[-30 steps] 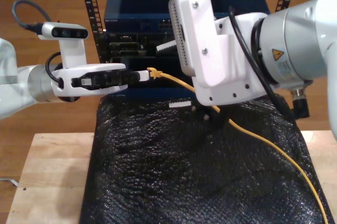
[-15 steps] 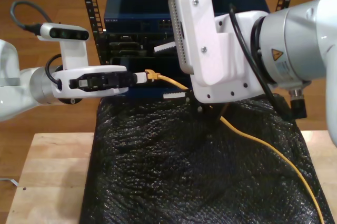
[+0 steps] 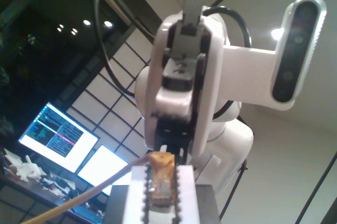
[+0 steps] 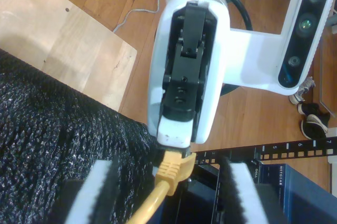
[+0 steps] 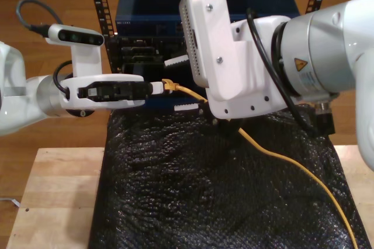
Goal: Grab the cable and plug it in
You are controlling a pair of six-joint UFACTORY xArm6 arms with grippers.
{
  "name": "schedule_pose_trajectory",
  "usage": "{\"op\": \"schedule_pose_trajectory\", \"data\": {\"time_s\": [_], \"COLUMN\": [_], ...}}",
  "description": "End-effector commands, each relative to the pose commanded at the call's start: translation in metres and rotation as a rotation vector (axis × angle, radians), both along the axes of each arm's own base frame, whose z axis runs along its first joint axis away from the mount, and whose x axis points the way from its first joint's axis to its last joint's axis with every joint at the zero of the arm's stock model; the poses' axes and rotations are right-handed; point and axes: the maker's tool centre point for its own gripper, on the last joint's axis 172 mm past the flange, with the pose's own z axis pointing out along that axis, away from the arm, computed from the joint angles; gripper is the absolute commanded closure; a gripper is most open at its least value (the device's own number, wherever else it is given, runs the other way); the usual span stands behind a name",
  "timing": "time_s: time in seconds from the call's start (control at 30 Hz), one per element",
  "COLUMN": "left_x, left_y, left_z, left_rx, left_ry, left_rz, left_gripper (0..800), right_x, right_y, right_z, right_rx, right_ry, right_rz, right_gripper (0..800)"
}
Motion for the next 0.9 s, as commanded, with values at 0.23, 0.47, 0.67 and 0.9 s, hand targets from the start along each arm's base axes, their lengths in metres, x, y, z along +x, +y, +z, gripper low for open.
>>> {"op": "schedule_pose_trajectory", "data": {"time_s": [0.23, 0.47, 0.67, 0.9], "left_x": [0.0011, -0.0011, -0.0012, -0.0005], "left_y": [0.0002, 0.0010, 0.0010, 0.0011], "left_z": [0.0016, 0.0037, 0.0034, 0.0022], "left_rx": [-0.008, -0.016, -0.017, -0.017], "left_ry": [0.000, -0.001, 0.001, 0.006], "left_rz": [0.005, -0.005, -0.005, -0.005], "left_gripper": [778, 778, 778, 778], "right_x": [-0.0001, -0.0005, -0.0016, -0.0028], "right_y": [0.0000, 0.0005, 0.0022, 0.0032], "right_z": [0.0012, 0.0012, 0.0025, 0.0037], "right_rx": [0.005, 0.006, 0.024, 0.036], "right_ry": [0.002, 0.003, 0.016, 0.024], "right_rz": [-0.003, -0.002, -0.005, -0.005], "right_gripper": [494, 518, 547, 547]}}
